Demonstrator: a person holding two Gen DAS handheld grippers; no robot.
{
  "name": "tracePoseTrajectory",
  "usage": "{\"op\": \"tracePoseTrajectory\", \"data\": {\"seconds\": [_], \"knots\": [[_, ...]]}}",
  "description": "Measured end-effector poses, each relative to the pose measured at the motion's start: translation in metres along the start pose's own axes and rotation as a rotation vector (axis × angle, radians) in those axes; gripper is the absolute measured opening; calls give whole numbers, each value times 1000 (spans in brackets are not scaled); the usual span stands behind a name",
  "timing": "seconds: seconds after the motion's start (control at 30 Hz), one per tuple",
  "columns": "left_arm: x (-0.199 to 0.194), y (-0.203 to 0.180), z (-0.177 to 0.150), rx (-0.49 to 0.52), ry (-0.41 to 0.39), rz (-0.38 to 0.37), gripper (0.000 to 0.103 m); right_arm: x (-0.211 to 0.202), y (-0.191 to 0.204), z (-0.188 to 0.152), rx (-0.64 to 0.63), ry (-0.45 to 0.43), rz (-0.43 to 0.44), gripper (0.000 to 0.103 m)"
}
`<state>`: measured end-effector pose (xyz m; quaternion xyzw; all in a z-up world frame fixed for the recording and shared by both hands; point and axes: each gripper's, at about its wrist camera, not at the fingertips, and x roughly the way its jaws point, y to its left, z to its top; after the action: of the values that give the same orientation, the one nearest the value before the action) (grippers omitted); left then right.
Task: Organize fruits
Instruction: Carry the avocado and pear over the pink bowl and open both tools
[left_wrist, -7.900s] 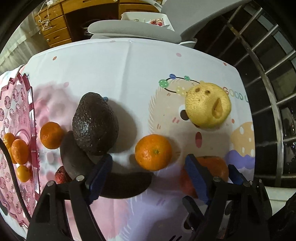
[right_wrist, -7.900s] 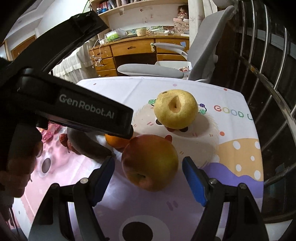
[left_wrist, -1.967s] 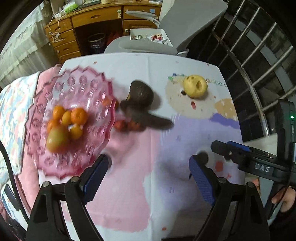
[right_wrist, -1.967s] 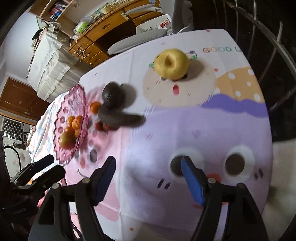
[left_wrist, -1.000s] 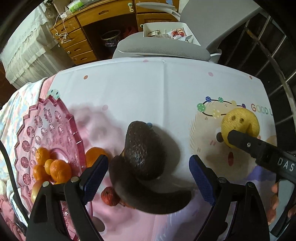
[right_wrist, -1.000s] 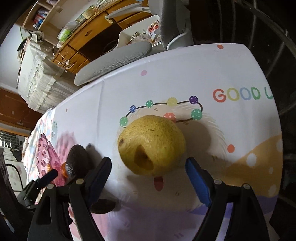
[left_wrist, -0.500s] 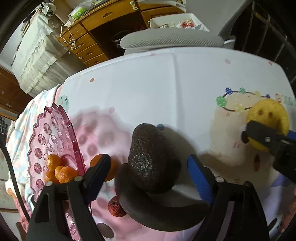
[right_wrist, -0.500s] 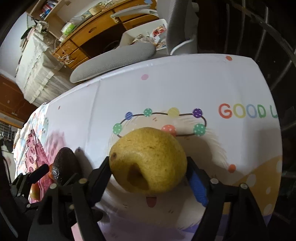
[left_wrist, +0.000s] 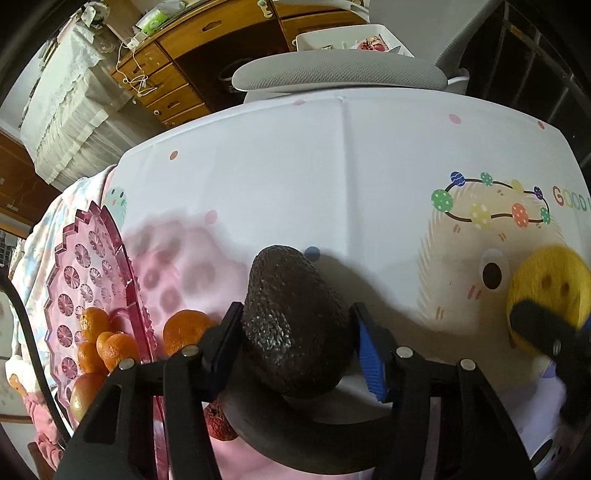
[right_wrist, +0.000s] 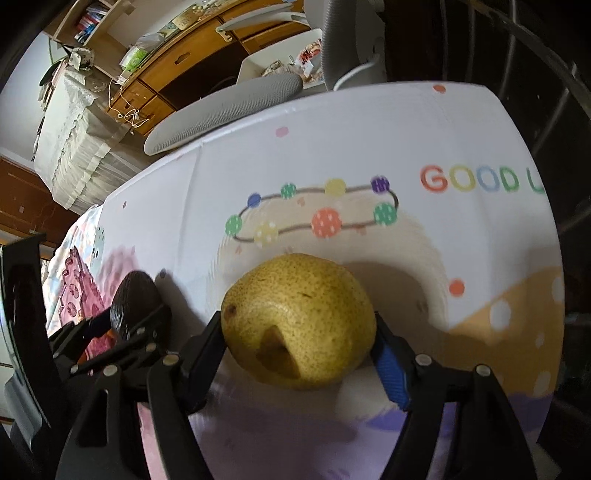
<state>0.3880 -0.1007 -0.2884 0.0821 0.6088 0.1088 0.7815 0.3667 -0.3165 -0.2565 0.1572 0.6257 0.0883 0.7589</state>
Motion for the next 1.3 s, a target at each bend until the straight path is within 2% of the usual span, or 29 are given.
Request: {"op": "tracePoseTrajectory", "data": {"seconds": [0.1,0.23,0.43,0.6,0.97,1.07,1.3], "knots": [[-1,0,1,-3,10,-17,56,-4,0,-11,13,20,-7,74],[-12,-2,1,-19,8,-92,56,-14,1,-30,33,51,10,74],[-51,-6,-11,17,-46,-177,56,-34,12,-57,50,79,1,74],[-87,8,-31,20,-74,-239,56,-54,26,-73,63,76,-5,74],[-138,84,-89,-61,-100,-344,56,-91,55,-102,95,19,-28,74],[-146,109,-106,-71,-122,-359,56,-95,64,-115,113,13,-32,74],[-143,168,-137,-43,-144,-467,56,-89,103,-142,140,13,-60,74]]}}
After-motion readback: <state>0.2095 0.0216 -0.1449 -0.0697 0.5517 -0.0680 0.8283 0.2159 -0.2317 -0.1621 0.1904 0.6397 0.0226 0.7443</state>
